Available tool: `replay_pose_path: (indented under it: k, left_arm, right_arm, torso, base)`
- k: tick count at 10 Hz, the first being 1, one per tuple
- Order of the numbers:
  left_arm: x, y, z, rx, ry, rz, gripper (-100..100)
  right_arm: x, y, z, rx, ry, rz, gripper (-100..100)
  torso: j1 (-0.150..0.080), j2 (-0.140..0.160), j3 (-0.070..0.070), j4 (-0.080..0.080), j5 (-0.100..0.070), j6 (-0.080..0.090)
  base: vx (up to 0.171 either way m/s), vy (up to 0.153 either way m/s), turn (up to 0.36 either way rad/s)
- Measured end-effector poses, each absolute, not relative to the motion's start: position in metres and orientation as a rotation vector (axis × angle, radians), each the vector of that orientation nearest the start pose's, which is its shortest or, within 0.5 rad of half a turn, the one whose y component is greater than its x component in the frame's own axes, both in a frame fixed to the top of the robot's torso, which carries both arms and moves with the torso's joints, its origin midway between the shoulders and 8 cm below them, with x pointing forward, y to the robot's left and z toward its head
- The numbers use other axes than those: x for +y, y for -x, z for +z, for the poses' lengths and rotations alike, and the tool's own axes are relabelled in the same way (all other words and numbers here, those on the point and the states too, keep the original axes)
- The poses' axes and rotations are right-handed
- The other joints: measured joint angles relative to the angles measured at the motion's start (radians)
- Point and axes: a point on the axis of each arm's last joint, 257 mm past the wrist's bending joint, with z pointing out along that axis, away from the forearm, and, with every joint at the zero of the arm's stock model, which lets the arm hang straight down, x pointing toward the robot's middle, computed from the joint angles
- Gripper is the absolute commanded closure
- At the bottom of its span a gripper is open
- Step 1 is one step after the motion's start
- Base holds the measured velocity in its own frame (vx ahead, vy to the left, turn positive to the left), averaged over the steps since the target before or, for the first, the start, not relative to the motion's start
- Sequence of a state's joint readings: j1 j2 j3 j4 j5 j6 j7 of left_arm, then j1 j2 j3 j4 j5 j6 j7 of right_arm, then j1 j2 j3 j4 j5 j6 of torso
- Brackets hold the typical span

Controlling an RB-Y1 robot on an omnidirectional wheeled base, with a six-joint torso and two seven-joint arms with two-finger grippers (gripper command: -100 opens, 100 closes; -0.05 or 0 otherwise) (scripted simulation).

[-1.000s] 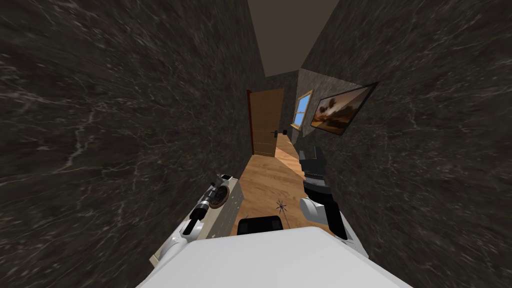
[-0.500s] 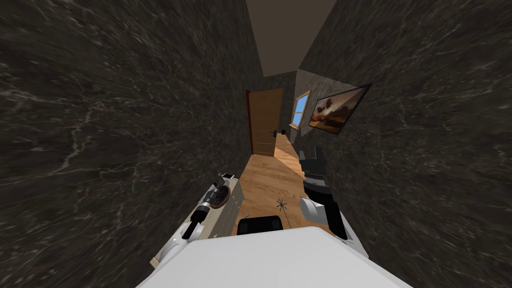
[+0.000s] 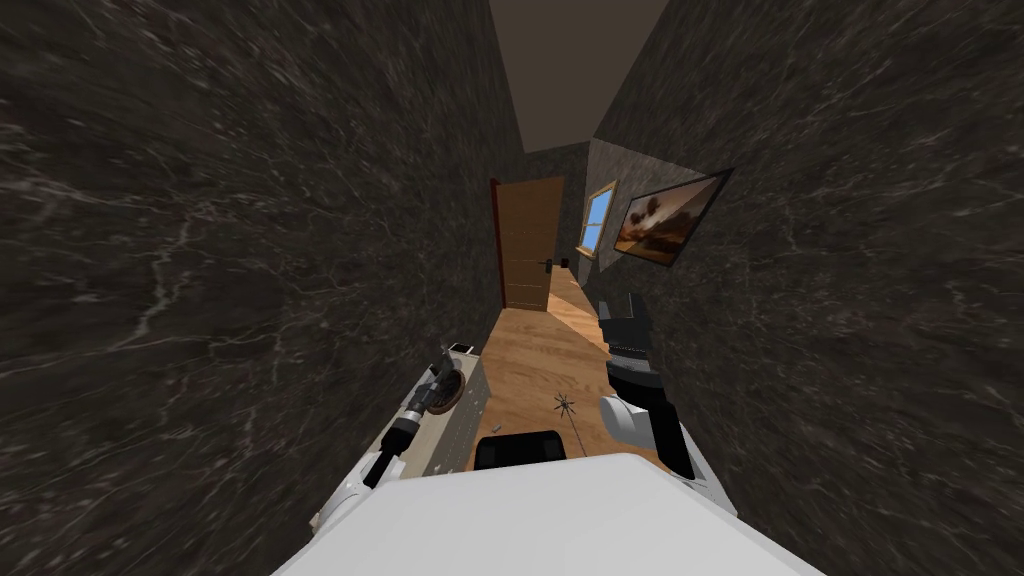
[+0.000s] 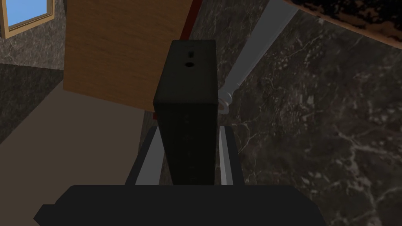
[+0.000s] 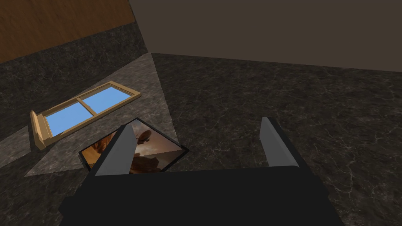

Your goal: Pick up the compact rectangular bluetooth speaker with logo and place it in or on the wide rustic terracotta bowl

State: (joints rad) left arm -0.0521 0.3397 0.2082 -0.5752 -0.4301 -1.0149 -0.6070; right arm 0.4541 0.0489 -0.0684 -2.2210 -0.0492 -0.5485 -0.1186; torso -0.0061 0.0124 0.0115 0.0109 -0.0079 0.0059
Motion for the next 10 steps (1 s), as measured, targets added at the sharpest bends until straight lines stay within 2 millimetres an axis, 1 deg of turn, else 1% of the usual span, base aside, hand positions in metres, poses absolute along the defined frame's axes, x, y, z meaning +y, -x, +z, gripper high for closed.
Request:
replay_pose_path:
  k: [3,6,7,10]
  left_arm:
    - [0.363,-0.414,-0.381,1.579,0.129,-0.450,100]
    - [0.353,-0.406,-0.380,1.568,0.077,-0.471,100]
    - [0.353,-0.405,-0.380,1.566,0.072,-0.473,-100]
    - [0.353,-0.405,-0.380,1.566,0.072,-0.472,-100]
  right_arm:
    - [-0.309,-0.344,0.023,0.476,-0.730,1.395,0]
    - [-0.309,-0.344,0.023,0.476,-0.730,1.395,0]
    - [-0.309,-0.344,0.023,0.476,-0.730,1.395,0]
    - [-0.309,-0.344,0.023,0.475,-0.730,1.395,0]
  torso:
    - [-0.003,-0.001,0.000,0.000,0.000,0.000]
    - [-0.002,-0.001,-0.001,0.000,0.000,-0.001]
    - [-0.003,-0.002,-0.001,0.000,0.000,-0.001]
    - [-0.005,-0.004,-0.002,-0.001,-0.001,-0.001]
  base:
    - [-0.026,0.049,-0.020]
    - [-0.026,0.044,-0.015]
    - [0.000,0.000,0.000]
    - [0.000,0.000,0.000]
